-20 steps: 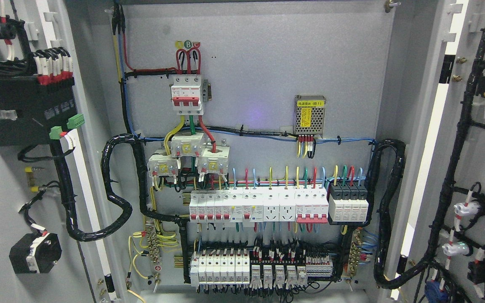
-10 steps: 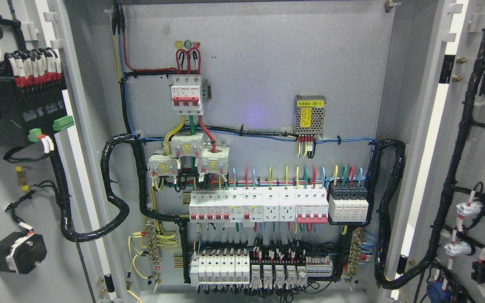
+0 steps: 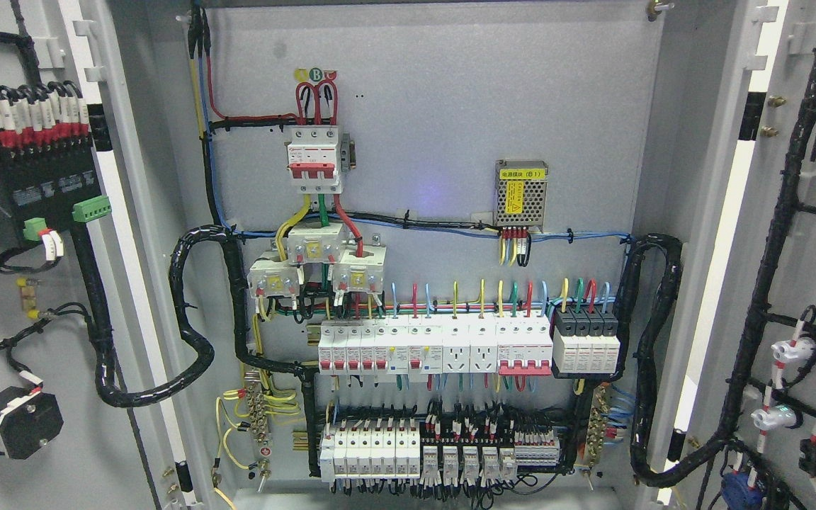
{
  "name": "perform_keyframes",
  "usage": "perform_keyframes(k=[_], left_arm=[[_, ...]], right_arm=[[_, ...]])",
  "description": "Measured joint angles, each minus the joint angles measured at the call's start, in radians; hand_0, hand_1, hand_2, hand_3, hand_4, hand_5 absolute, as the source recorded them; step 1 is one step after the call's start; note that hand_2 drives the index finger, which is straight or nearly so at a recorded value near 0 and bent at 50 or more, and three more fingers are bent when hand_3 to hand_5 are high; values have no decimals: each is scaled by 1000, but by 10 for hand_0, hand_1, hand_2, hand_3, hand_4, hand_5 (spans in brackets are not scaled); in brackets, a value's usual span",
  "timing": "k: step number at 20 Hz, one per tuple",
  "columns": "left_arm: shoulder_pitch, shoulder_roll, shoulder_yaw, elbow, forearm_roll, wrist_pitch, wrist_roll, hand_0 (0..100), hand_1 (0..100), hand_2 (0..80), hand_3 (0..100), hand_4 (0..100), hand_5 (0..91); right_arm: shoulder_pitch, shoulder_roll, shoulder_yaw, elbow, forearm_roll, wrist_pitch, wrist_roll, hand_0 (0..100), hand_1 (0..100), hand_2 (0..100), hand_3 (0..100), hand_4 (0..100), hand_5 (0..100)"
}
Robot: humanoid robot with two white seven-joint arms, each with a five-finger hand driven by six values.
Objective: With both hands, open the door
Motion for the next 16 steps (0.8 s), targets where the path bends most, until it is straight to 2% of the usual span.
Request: perform_keyframes(k=[16], left_arm=[[-162,62,99,205,3,-1,-1,0,0,0,0,28,0]], right_arm=[[0,-47,-15,18,-6,0,4,0,0,0,0,0,0]])
